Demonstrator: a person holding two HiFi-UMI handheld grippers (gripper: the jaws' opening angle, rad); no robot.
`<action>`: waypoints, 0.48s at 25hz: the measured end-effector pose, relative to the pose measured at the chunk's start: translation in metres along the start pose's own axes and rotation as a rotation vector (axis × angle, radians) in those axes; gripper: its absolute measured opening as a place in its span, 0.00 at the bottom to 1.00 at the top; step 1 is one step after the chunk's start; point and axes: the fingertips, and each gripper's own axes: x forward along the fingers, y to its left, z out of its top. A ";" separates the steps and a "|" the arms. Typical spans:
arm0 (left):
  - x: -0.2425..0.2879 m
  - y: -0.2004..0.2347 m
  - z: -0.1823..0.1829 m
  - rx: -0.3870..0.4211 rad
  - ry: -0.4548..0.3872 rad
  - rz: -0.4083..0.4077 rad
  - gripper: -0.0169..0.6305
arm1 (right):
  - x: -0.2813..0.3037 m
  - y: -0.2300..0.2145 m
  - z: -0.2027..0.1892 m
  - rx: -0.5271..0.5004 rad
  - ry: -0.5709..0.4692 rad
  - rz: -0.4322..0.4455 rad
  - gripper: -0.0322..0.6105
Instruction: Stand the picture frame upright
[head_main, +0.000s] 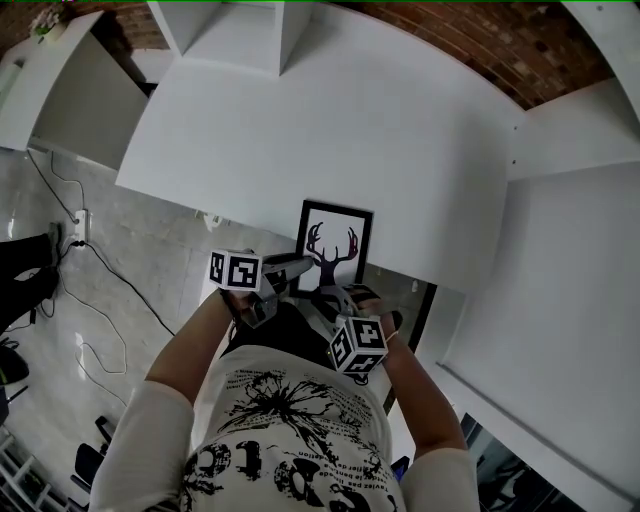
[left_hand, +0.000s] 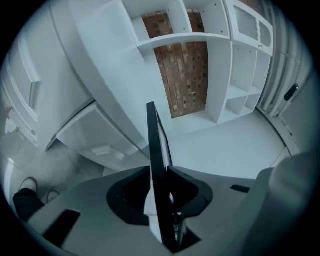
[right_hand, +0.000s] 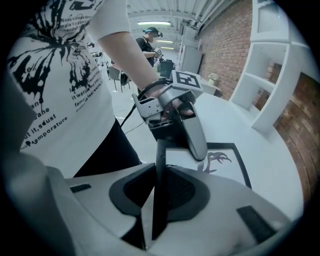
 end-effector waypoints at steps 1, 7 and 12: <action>0.001 -0.001 -0.001 -0.008 0.008 -0.005 0.16 | 0.000 0.000 0.000 0.002 0.002 -0.002 0.16; 0.003 -0.002 0.000 -0.045 0.026 -0.002 0.15 | 0.001 -0.001 -0.002 0.047 -0.002 0.010 0.16; 0.002 -0.002 -0.001 -0.051 0.046 0.026 0.15 | -0.004 -0.007 -0.003 0.268 -0.074 0.031 0.25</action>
